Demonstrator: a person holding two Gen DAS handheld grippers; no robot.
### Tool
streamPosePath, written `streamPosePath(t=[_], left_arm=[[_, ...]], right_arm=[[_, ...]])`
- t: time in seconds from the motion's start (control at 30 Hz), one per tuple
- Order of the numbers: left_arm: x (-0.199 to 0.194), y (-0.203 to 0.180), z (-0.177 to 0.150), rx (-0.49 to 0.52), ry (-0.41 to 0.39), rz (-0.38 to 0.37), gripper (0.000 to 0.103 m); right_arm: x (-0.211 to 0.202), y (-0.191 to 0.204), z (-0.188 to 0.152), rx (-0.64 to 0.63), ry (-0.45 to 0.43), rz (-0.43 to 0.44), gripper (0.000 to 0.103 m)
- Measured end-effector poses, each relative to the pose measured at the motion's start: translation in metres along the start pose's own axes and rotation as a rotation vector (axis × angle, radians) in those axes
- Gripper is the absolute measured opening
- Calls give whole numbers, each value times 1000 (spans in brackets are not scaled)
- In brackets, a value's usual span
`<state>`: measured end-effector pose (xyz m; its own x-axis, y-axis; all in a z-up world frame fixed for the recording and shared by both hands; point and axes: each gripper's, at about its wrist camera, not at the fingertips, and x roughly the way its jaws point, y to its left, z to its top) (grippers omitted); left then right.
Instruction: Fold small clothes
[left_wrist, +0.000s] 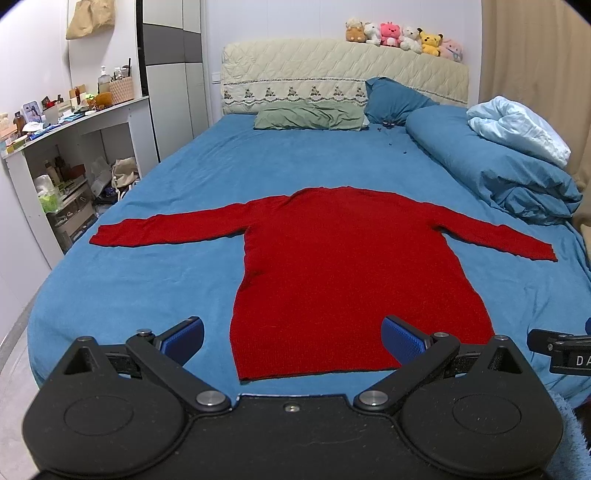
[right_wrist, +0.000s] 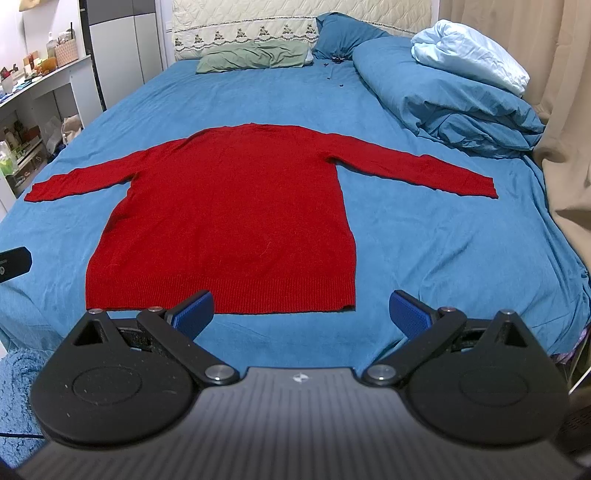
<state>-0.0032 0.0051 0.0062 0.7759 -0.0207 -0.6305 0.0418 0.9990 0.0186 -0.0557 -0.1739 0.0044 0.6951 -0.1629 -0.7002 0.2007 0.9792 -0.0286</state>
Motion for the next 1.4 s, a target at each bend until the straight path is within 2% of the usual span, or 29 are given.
streamPosePath(t=[1.4], left_arm=[[-5, 3, -2, -15, -10, 2, 103]], right_arm=[[-3, 1, -1, -4, -5, 4, 103]])
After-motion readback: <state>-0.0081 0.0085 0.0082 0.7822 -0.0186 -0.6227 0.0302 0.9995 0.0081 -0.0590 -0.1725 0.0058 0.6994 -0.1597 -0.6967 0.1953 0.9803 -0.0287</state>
